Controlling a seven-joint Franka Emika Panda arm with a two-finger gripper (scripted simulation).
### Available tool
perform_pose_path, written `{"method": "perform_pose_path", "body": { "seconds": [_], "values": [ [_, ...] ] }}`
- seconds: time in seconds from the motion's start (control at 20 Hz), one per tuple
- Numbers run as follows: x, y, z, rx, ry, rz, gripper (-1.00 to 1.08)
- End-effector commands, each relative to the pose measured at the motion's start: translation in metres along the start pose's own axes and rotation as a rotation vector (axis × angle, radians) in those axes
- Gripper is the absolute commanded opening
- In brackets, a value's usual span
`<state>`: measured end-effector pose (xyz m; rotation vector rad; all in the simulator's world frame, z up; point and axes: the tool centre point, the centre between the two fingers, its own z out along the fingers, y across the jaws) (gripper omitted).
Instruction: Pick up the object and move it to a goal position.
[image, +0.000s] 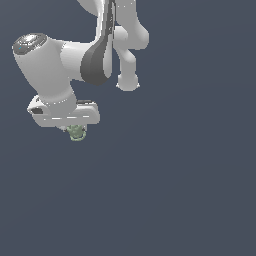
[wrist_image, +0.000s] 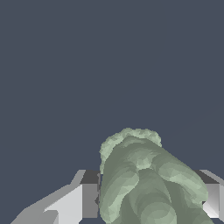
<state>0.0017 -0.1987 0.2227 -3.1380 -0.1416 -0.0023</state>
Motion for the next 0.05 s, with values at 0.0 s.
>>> {"method": "perform_pose_path", "body": {
  "seconds": [0.0],
  "values": [
    [-0.0018,0.0027,-0.0027,0.001,-0.001,-0.002,-1.0]
  ]
}}
